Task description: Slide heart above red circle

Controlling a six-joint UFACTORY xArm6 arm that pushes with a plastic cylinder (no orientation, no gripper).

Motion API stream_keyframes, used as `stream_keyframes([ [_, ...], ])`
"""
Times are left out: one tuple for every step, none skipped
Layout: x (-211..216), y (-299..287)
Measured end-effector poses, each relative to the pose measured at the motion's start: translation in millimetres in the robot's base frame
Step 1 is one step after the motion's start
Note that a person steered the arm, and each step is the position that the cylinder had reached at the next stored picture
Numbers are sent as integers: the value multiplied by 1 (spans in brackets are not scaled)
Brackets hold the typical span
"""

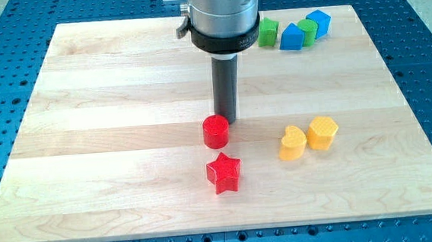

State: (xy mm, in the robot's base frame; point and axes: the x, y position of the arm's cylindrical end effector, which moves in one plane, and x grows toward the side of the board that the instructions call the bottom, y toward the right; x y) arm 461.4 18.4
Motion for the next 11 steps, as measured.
stream_keyframes([
  [18,-8],
  [15,18],
  [-22,90],
  [7,181],
  [66,159],
  [85,115],
  [58,76],
  [28,38],
  [9,36],
  [-27,71],
  [-29,50],
])
